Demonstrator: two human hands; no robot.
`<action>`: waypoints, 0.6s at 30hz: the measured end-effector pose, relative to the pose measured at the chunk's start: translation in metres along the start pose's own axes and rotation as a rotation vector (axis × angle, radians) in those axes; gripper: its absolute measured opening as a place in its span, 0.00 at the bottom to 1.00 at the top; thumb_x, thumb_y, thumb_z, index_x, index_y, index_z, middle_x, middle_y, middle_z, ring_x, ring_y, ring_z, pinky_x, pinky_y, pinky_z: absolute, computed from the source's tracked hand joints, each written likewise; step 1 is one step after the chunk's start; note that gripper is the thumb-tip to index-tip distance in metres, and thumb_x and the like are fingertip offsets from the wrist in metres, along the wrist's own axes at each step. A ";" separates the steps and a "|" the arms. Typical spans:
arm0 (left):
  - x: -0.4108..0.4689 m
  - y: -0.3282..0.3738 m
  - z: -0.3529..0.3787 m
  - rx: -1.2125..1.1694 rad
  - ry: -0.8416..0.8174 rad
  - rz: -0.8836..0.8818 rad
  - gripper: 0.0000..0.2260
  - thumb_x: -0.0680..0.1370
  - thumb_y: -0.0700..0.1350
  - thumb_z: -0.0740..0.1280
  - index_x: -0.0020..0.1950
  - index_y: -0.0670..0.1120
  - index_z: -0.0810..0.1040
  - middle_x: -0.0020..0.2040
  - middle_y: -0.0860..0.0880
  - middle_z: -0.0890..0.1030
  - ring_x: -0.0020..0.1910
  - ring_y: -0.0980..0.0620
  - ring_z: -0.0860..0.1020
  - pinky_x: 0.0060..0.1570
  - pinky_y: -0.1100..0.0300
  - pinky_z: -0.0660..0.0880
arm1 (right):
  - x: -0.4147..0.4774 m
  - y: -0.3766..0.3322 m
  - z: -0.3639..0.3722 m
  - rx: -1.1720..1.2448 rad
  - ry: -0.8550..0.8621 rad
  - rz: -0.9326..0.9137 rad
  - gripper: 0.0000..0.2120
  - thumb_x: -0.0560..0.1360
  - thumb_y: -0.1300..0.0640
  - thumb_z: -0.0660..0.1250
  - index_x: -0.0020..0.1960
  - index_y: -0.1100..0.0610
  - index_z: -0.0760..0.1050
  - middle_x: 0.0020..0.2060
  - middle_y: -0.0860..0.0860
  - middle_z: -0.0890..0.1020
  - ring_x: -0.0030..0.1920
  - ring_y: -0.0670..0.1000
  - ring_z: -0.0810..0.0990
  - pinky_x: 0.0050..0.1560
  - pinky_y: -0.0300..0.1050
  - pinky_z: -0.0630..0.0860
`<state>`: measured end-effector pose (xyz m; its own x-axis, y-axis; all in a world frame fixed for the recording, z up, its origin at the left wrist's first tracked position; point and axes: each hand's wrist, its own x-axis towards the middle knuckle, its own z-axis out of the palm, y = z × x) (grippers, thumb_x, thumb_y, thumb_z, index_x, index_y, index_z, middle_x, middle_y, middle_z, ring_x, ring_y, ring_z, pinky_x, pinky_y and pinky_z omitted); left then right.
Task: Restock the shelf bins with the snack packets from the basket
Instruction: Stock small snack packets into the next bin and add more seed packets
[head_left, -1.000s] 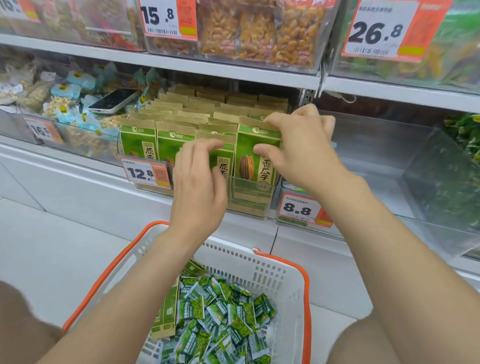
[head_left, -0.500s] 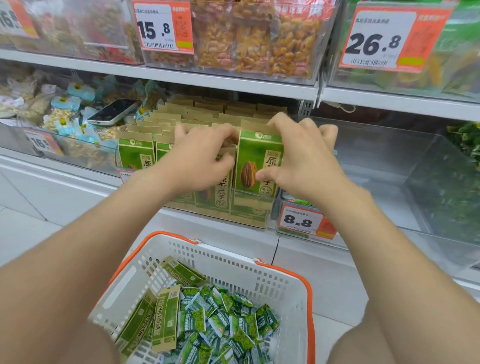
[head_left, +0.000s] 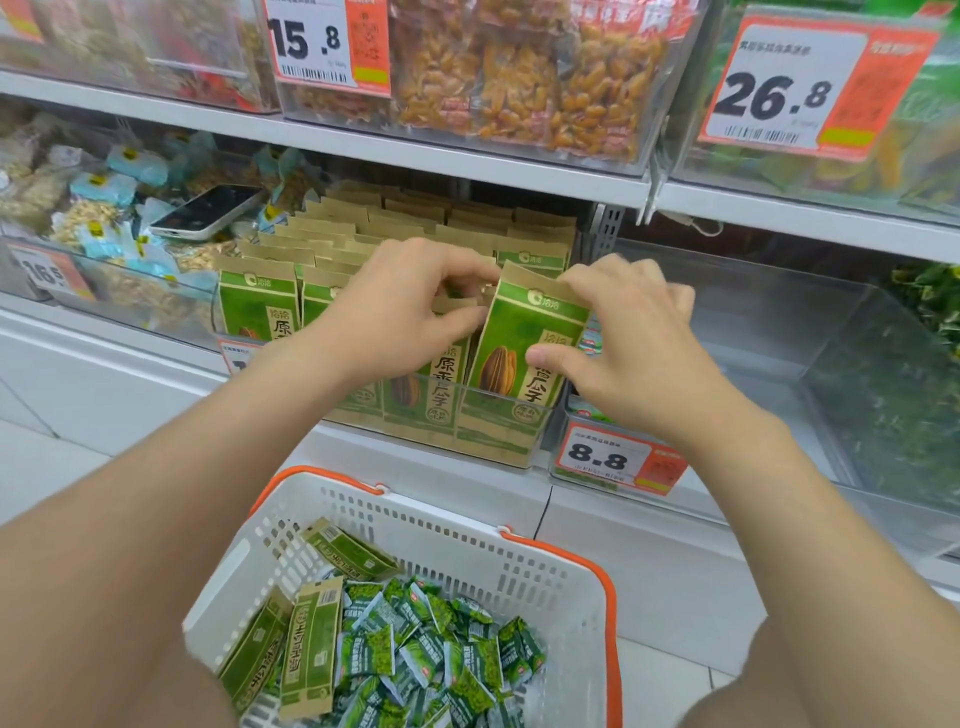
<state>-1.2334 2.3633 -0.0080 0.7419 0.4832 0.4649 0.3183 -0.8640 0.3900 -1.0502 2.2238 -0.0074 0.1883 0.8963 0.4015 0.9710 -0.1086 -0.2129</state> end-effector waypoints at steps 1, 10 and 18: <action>0.001 -0.001 0.000 0.016 -0.030 0.021 0.10 0.80 0.47 0.69 0.56 0.60 0.85 0.48 0.60 0.82 0.47 0.60 0.77 0.51 0.55 0.76 | 0.001 0.000 0.000 0.019 -0.011 0.013 0.20 0.73 0.37 0.74 0.59 0.44 0.75 0.55 0.45 0.71 0.59 0.52 0.67 0.56 0.51 0.59; 0.022 -0.003 0.003 0.186 -0.072 -0.027 0.11 0.80 0.42 0.69 0.57 0.55 0.86 0.55 0.54 0.77 0.51 0.52 0.76 0.56 0.47 0.78 | 0.009 -0.009 0.005 -0.058 -0.216 0.012 0.20 0.73 0.37 0.75 0.57 0.44 0.73 0.75 0.47 0.68 0.73 0.56 0.65 0.67 0.58 0.61; 0.021 -0.005 0.003 0.098 -0.077 -0.027 0.05 0.82 0.48 0.71 0.51 0.56 0.86 0.52 0.55 0.75 0.54 0.51 0.75 0.61 0.45 0.74 | 0.010 -0.006 0.011 -0.069 -0.300 0.009 0.16 0.74 0.33 0.70 0.49 0.43 0.72 0.78 0.50 0.64 0.79 0.54 0.57 0.73 0.65 0.54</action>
<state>-1.2177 2.3767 -0.0027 0.7743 0.4972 0.3914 0.3919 -0.8624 0.3203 -1.0557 2.2386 -0.0122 0.1547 0.9810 0.1172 0.9793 -0.1366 -0.1495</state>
